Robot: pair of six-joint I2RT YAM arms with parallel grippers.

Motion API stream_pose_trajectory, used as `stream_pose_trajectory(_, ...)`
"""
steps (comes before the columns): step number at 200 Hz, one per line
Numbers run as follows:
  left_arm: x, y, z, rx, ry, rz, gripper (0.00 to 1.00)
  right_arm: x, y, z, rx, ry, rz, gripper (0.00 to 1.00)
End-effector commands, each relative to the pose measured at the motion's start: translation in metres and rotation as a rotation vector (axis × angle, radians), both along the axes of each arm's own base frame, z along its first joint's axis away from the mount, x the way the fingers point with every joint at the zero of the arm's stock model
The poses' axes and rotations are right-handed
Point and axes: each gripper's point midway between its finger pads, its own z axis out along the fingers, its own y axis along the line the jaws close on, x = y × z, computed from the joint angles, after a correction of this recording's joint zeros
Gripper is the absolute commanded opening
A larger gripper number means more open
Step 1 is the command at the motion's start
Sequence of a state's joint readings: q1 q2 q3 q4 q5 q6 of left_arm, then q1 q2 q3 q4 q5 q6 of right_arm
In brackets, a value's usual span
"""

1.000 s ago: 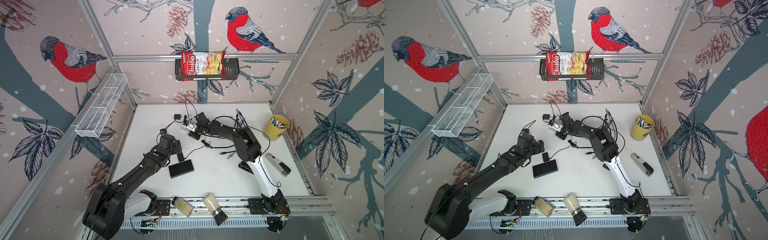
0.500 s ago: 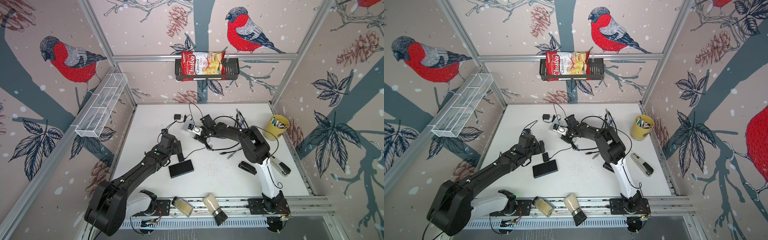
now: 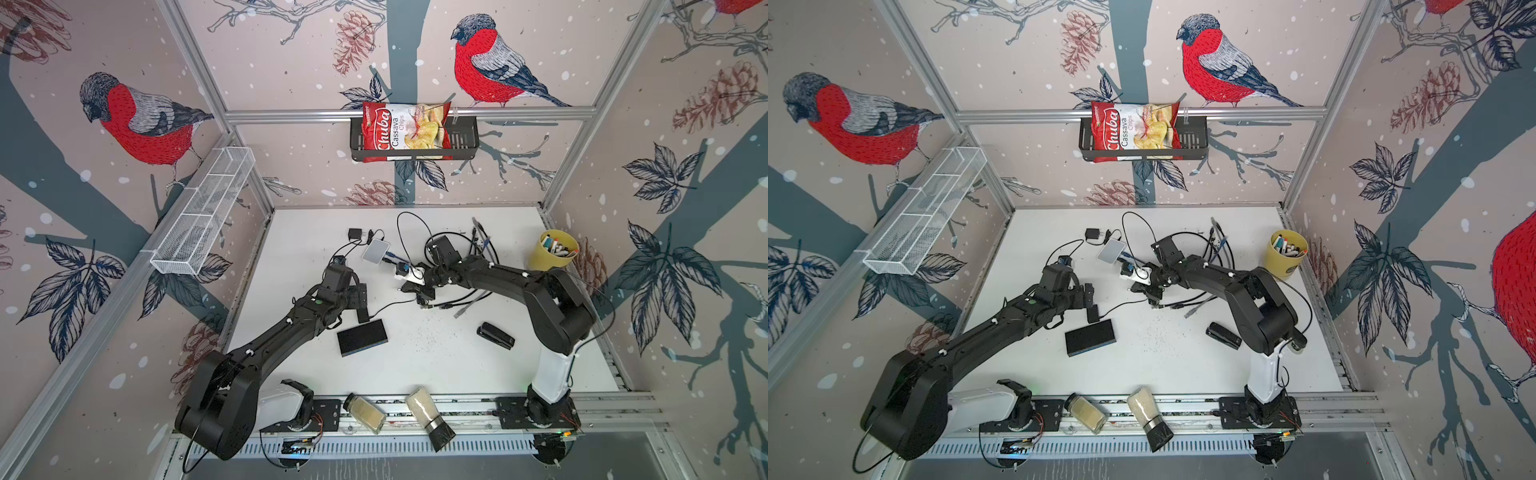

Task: Insert the plug into the switch port
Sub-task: 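Grasp the barrel plug cord with the right gripper near the router, then grasp the black ribbed box with the left gripper while right gripper lifts the barrel plug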

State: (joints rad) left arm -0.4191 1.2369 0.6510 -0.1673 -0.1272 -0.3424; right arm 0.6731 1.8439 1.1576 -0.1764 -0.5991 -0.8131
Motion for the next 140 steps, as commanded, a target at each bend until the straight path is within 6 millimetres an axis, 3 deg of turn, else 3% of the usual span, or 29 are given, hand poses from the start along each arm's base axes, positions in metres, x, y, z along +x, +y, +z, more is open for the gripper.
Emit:
stream_pose_trajectory(1,0.002,-0.018,0.005,-0.024,-0.035,-0.114,0.95,-0.005,0.002,0.007,0.044,-0.057,0.005,0.01)
stream_pose_trajectory(16,0.002,-0.024,0.006,-0.014,-0.046,-0.148,0.95,-0.004,-0.002,-0.002,0.016,-0.072,-0.056,0.01)
stream_pose_trajectory(38,0.0,-0.036,0.006,0.033,-0.074,-0.218,0.95,0.012,-0.008,-0.012,-0.012,-0.075,-0.211,0.01)
stream_pose_trajectory(59,-0.001,-0.052,0.008,0.116,-0.11,-0.31,0.96,0.027,-0.012,-0.014,0.009,-0.066,-0.345,0.01)
stream_pose_trajectory(82,0.005,-0.054,0.011,0.173,-0.098,-0.337,0.96,0.031,-0.014,-0.015,0.045,-0.039,-0.427,0.01)
stream_pose_trajectory(118,-0.003,-0.077,0.041,0.176,-0.224,-0.541,0.96,0.02,-0.015,-0.022,0.049,-0.062,-0.44,0.02)
stream_pose_trajectory(140,-0.011,-0.076,0.064,0.197,-0.342,-0.6,0.96,0.014,-0.017,-0.025,0.055,-0.073,-0.436,0.01)
